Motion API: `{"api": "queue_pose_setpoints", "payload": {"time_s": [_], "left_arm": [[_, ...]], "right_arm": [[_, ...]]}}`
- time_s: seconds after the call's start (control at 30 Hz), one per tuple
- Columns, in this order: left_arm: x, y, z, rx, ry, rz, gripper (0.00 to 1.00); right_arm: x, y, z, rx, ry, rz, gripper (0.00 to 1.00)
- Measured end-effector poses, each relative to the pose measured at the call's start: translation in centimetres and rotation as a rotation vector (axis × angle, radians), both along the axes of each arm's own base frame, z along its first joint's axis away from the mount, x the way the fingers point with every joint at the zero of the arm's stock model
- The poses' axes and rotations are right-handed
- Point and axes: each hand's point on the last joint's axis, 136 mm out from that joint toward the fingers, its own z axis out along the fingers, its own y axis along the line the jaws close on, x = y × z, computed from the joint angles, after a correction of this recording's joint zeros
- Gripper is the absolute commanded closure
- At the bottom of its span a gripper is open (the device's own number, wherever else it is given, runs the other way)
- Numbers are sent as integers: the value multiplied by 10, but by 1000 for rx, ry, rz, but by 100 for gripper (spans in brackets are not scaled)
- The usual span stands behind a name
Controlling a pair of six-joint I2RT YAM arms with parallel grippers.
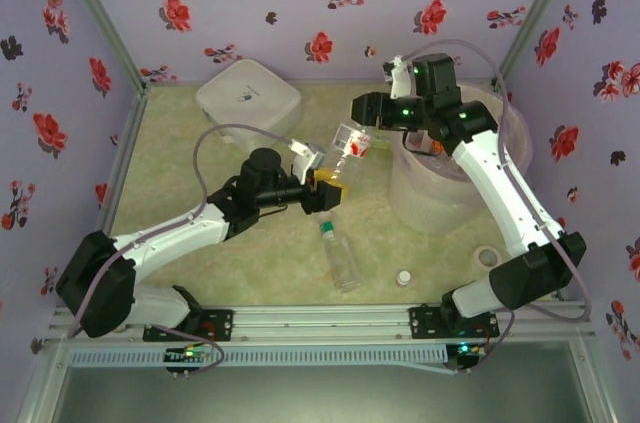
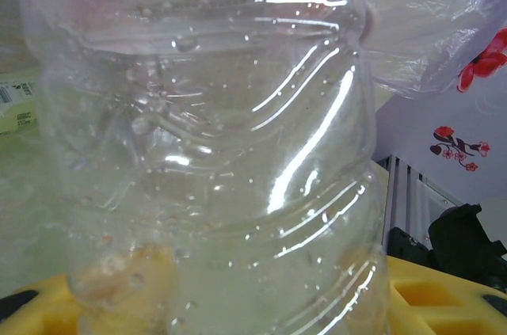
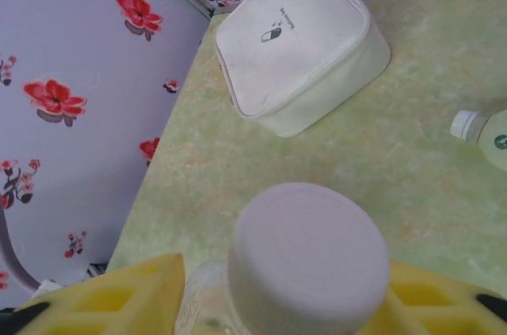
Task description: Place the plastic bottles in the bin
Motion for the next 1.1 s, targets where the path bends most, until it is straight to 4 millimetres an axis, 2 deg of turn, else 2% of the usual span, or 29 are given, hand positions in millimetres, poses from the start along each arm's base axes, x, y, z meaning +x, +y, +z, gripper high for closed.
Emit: {"api": "queue_pose_setpoints", "payload": {"time_s": [0.13, 0.3, 0.37, 0.53, 0.57, 0.7, 0.8, 0.9, 1.0, 1.1], "left_arm": [[0, 0, 0, -2, -2, 1, 73], [1, 1, -2, -7, -5, 6, 62], [2, 2, -1, -12, -8, 9, 49], [9, 6, -5, -20, 12, 47, 4], [11, 8, -7, -18, 18, 63, 0], [18, 18, -10, -14, 24, 121, 0], [19, 28, -4, -28, 10, 159, 0], [21, 36, 4, -47, 1, 191, 0], [25, 42, 10, -56, -5, 222, 0], [29, 45, 9, -53, -7, 245, 0]], "right_arm": [[0, 0, 1, 11, 9, -6, 70], [1, 1, 1, 13, 10, -7, 79], [1, 1, 1, 14, 7, -6, 83], [4, 1, 3, 14, -7, -8, 88], [5, 1, 4, 15, -14, -11, 89], [12, -7, 14, 22, -47, -41, 93], [17, -26, 37, 36, -110, -96, 98], [12, -57, 73, 53, -217, -190, 100], [-8, -96, 121, 60, -372, -313, 100], [-38, -134, 164, 21, -542, -451, 100]]}}
